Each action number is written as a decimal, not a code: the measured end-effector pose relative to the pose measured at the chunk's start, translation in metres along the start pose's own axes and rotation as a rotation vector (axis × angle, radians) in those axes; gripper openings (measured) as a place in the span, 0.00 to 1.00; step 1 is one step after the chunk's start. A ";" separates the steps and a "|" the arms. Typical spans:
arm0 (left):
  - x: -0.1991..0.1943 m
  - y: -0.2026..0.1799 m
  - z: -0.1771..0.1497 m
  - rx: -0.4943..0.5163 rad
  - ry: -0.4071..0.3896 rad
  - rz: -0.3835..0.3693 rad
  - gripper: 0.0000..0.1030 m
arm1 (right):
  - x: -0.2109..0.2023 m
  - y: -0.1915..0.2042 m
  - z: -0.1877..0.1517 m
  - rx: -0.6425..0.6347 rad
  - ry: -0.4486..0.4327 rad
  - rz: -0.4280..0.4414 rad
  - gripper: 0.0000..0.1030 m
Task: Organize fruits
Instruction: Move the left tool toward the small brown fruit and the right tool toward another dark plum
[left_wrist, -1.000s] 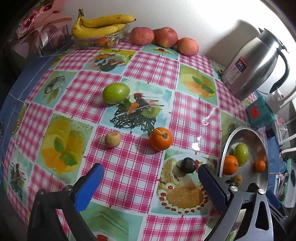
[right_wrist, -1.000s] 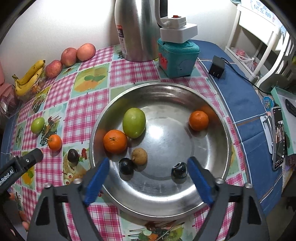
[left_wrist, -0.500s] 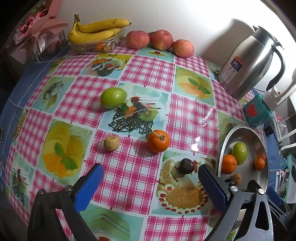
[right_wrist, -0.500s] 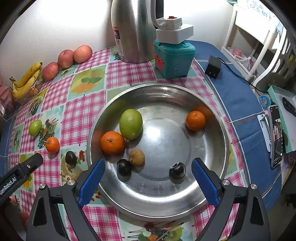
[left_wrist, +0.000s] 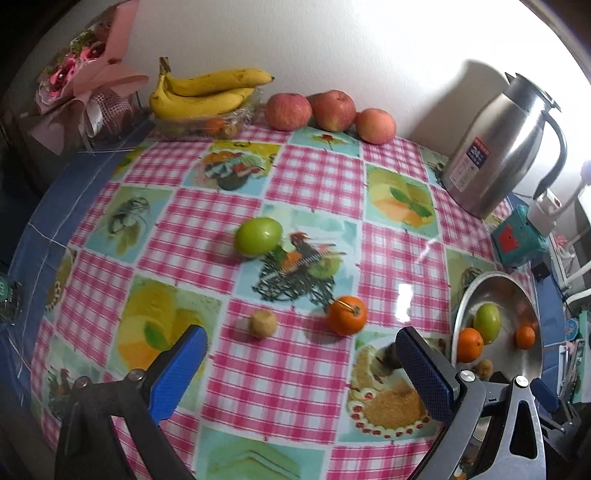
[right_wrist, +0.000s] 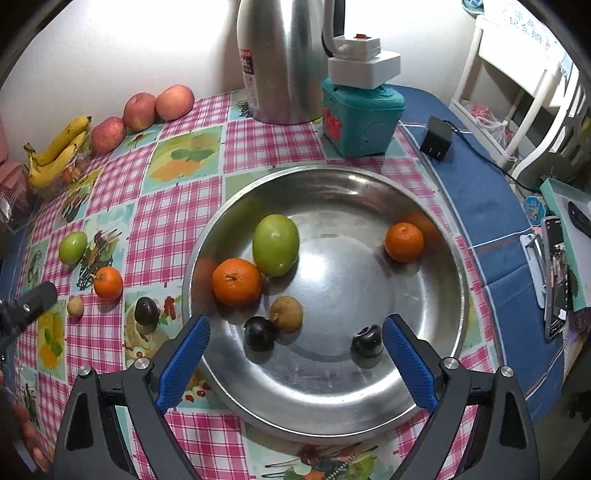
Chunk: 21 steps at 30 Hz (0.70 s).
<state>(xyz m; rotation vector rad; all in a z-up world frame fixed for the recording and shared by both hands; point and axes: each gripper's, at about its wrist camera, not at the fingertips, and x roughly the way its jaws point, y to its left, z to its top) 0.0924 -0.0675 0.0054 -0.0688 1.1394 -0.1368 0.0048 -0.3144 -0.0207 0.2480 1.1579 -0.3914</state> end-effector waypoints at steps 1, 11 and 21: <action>-0.001 0.004 0.002 -0.005 -0.003 -0.002 1.00 | 0.001 0.001 0.000 0.003 0.004 0.005 0.92; -0.013 0.061 0.028 -0.066 -0.090 0.017 1.00 | -0.001 0.023 0.000 -0.012 -0.030 0.040 0.92; -0.005 0.098 0.038 -0.117 -0.065 0.006 1.00 | -0.009 0.063 0.006 -0.044 -0.065 0.114 0.92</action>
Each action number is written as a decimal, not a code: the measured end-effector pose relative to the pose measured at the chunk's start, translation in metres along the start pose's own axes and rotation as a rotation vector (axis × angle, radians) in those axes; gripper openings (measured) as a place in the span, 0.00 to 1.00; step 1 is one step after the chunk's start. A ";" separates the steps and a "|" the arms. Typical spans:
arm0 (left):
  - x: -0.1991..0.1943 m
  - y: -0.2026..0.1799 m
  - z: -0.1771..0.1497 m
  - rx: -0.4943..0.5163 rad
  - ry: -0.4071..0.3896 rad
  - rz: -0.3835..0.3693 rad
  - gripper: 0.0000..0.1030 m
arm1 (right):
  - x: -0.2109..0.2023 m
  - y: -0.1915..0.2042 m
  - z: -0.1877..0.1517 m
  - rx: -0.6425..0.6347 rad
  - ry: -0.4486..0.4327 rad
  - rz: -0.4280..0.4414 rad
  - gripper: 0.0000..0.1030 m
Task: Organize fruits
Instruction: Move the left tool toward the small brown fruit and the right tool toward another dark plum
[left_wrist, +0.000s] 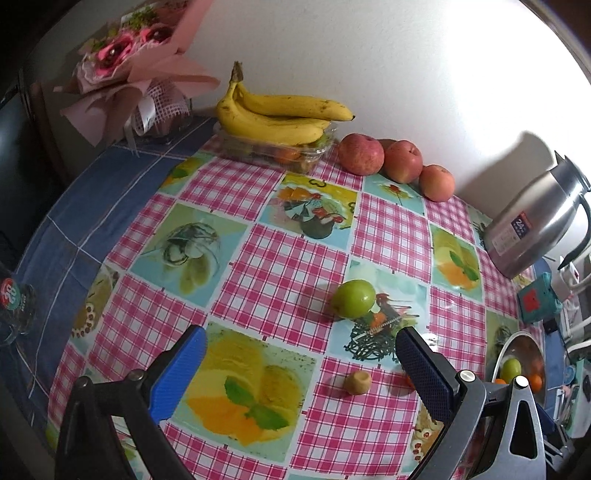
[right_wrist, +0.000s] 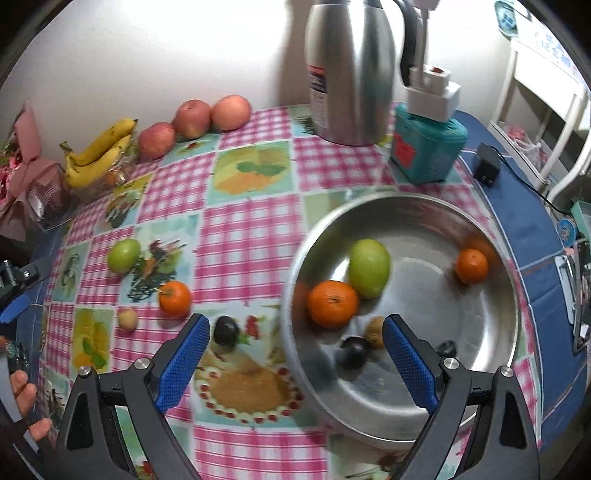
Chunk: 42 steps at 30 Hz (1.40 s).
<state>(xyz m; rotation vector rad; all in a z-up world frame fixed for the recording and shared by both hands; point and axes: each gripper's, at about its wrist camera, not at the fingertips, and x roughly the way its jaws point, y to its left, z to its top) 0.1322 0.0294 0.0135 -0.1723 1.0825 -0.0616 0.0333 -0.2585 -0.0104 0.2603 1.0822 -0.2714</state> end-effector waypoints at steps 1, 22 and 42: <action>0.001 0.000 0.000 0.002 0.004 -0.002 1.00 | 0.000 0.003 0.000 -0.005 0.000 0.004 0.92; 0.017 -0.013 -0.002 0.046 0.063 -0.019 1.00 | 0.010 0.058 0.010 -0.064 0.025 0.063 0.92; 0.060 -0.035 -0.022 0.078 0.200 -0.045 0.88 | 0.053 0.062 0.003 -0.134 0.158 0.055 0.54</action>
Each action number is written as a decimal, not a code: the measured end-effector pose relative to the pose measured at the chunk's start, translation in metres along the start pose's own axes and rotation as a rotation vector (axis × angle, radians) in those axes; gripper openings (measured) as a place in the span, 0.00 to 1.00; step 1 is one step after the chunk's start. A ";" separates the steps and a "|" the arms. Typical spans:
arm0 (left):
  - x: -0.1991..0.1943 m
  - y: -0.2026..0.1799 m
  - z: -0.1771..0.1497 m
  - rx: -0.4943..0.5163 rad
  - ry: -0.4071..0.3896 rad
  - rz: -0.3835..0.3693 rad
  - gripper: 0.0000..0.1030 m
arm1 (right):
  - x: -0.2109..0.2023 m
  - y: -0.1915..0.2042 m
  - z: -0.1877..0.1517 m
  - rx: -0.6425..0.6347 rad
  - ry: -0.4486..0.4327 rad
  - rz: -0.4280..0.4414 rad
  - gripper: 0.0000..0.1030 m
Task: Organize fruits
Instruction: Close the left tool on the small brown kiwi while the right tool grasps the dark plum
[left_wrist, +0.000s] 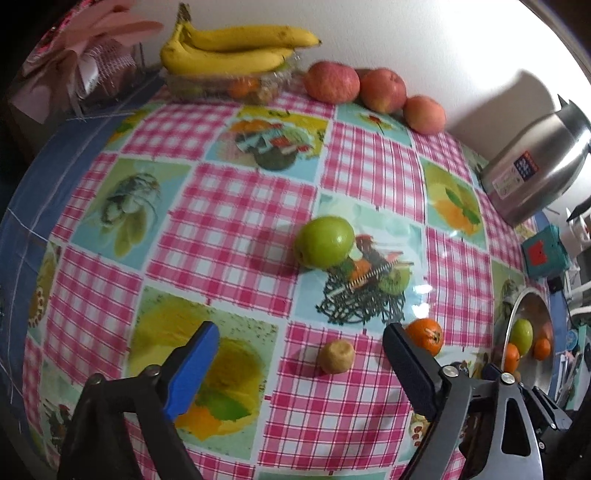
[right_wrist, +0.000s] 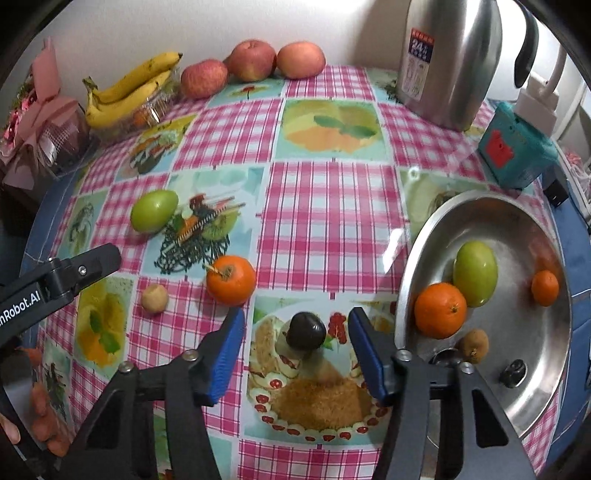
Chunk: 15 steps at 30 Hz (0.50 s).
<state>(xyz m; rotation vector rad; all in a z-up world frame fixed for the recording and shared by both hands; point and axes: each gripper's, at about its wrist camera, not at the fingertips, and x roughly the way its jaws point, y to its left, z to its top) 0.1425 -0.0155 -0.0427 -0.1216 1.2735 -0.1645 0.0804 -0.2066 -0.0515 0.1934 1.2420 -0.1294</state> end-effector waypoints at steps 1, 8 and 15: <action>0.003 -0.001 -0.001 0.003 0.008 -0.002 0.86 | 0.002 0.000 -0.001 -0.003 0.008 -0.001 0.53; 0.021 -0.008 -0.008 0.015 0.066 -0.016 0.80 | 0.015 -0.004 -0.005 0.001 0.046 -0.013 0.51; 0.028 -0.015 -0.012 0.041 0.089 -0.009 0.74 | 0.023 -0.007 -0.007 0.005 0.070 -0.033 0.47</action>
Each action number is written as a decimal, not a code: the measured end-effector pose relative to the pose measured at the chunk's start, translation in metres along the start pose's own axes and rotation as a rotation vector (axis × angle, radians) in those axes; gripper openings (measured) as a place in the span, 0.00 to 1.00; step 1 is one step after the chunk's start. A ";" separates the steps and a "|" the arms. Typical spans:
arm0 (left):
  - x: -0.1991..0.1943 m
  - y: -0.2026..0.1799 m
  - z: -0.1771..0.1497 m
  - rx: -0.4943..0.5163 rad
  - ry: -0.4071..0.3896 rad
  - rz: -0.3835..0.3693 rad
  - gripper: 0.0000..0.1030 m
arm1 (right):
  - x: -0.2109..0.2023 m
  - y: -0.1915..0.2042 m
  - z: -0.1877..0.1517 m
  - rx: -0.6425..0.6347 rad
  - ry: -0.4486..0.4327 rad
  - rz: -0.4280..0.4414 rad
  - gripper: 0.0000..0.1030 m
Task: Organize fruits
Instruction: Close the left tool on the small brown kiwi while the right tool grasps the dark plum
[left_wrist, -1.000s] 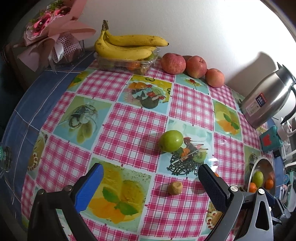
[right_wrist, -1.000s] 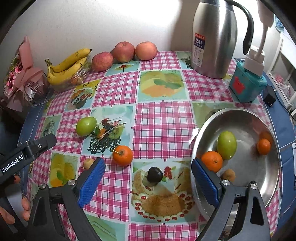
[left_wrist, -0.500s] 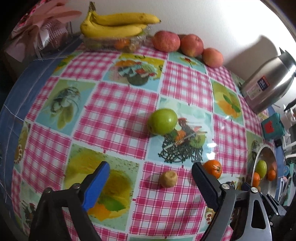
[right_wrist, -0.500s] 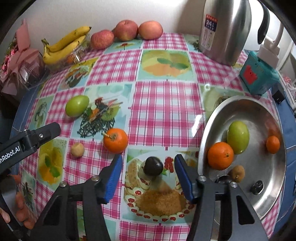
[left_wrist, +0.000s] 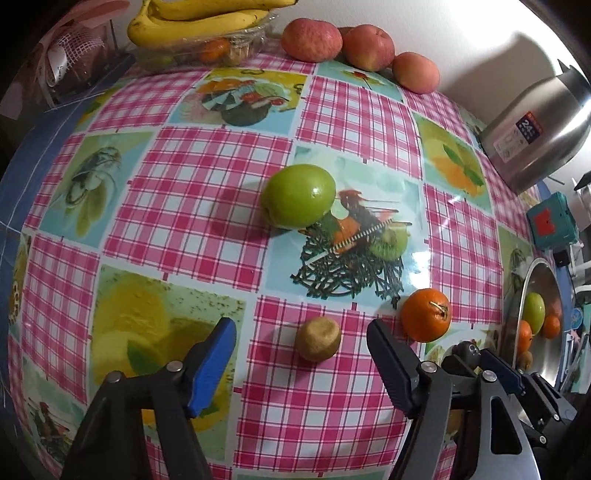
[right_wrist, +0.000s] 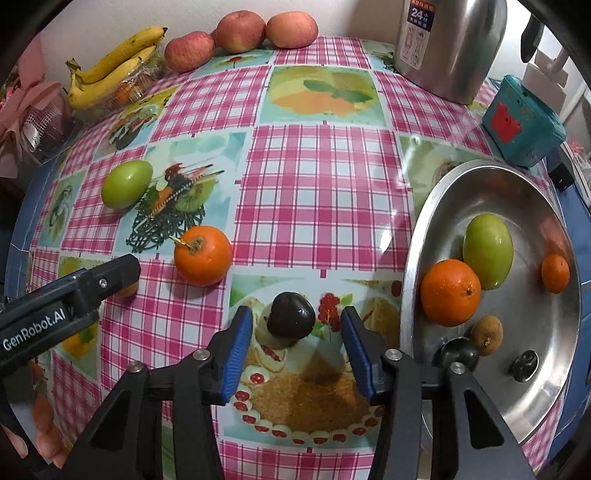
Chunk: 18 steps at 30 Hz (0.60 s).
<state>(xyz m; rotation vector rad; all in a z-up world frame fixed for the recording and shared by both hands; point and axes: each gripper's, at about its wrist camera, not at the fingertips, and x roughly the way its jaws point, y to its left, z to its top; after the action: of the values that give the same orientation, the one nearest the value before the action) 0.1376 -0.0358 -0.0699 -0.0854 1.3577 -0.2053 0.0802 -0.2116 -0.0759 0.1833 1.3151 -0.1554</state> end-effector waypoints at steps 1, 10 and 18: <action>0.000 0.000 0.000 0.003 0.001 0.002 0.74 | 0.000 0.000 0.000 0.000 0.001 -0.001 0.47; 0.003 -0.002 -0.001 0.004 0.016 0.006 0.46 | 0.001 0.001 0.001 0.007 -0.010 -0.004 0.37; 0.003 -0.002 0.000 -0.011 0.032 -0.069 0.27 | 0.000 0.004 0.002 0.004 -0.022 0.009 0.25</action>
<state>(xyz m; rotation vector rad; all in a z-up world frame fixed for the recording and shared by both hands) 0.1379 -0.0383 -0.0728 -0.1391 1.3890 -0.2582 0.0833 -0.2078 -0.0755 0.1906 1.2916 -0.1521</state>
